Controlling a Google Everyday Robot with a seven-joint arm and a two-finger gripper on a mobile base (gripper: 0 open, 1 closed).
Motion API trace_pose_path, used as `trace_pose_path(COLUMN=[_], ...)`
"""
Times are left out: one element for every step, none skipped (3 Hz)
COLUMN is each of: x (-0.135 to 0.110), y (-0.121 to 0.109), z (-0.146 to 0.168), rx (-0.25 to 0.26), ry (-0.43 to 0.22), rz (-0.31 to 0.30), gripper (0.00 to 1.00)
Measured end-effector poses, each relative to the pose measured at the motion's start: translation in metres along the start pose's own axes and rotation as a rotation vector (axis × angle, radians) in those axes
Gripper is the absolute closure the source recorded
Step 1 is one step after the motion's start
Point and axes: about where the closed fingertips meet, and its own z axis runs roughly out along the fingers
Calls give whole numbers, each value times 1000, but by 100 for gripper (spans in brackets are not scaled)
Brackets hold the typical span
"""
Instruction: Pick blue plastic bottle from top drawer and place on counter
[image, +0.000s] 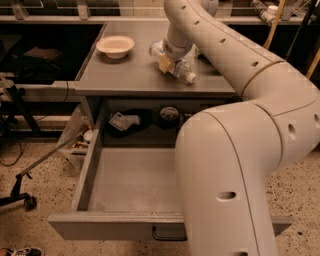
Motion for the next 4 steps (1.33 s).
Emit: trace_pose_path(x=[0,2,5,16], y=[0,-1,-12,-33], z=[0,-4,-43,-117], rx=[0,8,73,218], ry=[0,3,-33,-120], rz=[0,3,28,105], gripper=[0,0,0,0])
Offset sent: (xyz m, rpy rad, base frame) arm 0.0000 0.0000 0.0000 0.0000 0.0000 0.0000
